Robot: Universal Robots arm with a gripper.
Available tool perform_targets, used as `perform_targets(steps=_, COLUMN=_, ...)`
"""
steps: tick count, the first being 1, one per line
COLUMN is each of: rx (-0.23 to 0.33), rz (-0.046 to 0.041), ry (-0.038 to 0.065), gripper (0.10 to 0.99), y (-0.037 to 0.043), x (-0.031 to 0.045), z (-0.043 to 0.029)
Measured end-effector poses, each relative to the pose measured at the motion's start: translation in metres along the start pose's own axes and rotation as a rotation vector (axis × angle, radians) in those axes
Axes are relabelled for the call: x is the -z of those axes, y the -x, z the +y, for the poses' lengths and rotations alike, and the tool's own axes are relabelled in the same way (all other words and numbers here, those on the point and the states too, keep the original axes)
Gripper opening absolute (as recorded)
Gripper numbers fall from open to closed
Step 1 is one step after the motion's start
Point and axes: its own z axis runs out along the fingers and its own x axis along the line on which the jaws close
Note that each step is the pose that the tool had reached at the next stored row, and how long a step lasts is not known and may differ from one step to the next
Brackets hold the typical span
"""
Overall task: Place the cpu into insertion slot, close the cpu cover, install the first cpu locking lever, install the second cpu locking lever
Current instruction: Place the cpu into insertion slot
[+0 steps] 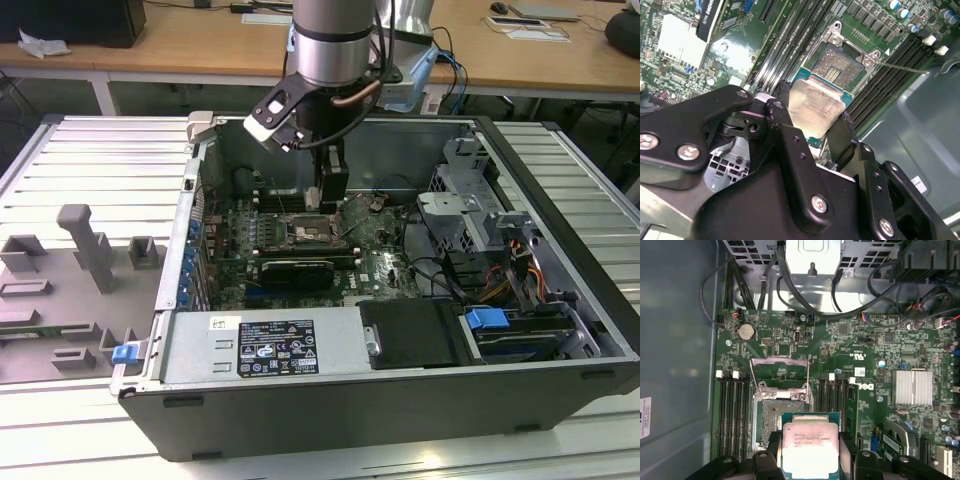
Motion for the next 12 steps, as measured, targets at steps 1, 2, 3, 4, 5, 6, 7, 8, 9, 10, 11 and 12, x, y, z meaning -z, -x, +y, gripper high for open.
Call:
perform_targets(steps=1, rx=0.0, rz=0.0001, ry=0.0, gripper=0.541, y=-0.0002, x=-0.0017, z=-0.0002)
perform_targets(steps=2, rx=0.0, rz=0.0001, ry=0.0, gripper=0.541, y=-0.0006, x=-0.0041, z=-0.0005)
perform_targets(steps=3, rx=0.0, rz=0.0001, ry=0.0, gripper=0.541, y=-0.0011, x=-0.0059, z=-0.0007)
perform_targets(steps=4, rx=0.0, rz=0.0002, ry=0.0, gripper=0.541, y=-0.0018, x=-0.0082, z=-0.0013)
perform_targets(steps=5, rx=0.0, rz=0.0, ry=0.0, gripper=0.541, y=-0.0024, x=-0.01, z=-0.0017)
perform_targets(steps=6, rx=0.0, rz=0.0, ry=0.0, gripper=0.541, y=-0.0032, x=-0.0122, z=-0.0021)
perform_targets(steps=7, rx=0.0, rz=0.0, ry=0.0, gripper=0.541, y=-0.0039, x=-0.0141, z=-0.0026)
perform_targets(steps=8, rx=0.0, rz=0.0001, ry=0.0, gripper=0.541, y=-0.0051, x=-0.0172, z=-0.0034)
perform_targets(steps=9, rx=0.0, rz=0.0001, ry=0.0, gripper=0.541, y=-0.0068, x=-0.0212, z=-0.0045)
perform_targets(steps=10, rx=0.0, rz=0.0, ry=0.0, gripper=0.541, y=-0.0083, x=-0.025, z=-0.0055)
perform_targets(steps=11, rx=0.0, rz=0.0001, ry=0.0, gripper=0.541, y=-0.0094, x=-0.0281, z=-0.0063)
perform_targets(steps=12, rx=0.0, rz=0.0, ry=0.0, gripper=0.541, y=-0.0102, x=-0.0301, z=-0.0068)
